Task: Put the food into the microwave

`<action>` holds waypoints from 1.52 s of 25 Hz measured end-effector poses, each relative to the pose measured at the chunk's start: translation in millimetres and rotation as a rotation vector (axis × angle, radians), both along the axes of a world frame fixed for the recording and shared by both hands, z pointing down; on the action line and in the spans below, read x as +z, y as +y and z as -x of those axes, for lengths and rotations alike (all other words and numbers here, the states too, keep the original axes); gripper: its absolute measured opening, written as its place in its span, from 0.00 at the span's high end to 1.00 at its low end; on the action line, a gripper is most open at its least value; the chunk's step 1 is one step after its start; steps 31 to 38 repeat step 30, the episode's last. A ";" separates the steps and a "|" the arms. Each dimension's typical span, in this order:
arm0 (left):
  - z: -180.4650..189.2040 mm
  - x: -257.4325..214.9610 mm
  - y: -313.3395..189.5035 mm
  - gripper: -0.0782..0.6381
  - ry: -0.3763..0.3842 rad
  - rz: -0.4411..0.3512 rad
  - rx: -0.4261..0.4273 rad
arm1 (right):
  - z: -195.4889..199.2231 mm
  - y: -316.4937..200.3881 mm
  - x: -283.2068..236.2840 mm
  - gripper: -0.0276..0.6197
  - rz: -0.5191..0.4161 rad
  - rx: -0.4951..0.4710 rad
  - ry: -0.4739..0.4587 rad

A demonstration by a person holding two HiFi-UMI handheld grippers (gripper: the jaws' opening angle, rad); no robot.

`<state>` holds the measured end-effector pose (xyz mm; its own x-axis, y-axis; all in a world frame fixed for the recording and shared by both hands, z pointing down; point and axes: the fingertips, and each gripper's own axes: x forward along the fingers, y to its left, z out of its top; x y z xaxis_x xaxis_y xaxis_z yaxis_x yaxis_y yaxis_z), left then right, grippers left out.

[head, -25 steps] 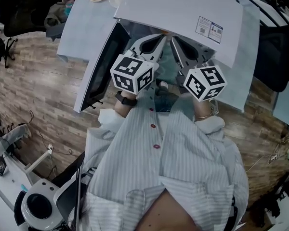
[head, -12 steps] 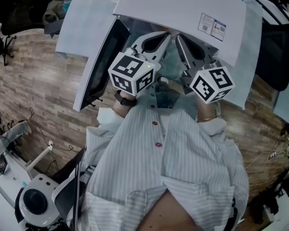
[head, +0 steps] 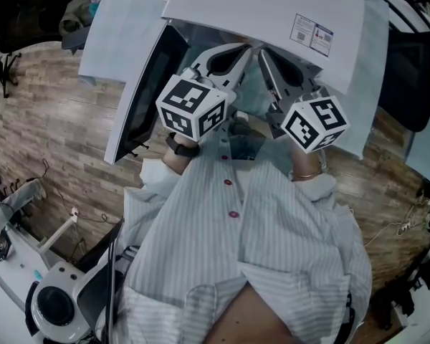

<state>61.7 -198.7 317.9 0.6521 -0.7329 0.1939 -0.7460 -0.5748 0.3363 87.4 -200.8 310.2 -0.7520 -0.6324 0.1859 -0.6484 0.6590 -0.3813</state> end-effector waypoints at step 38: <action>1.0 19.8 1.6 0.88 -0.009 0.056 -0.029 | -0.2 4.3 16.9 0.91 0.036 -0.021 0.010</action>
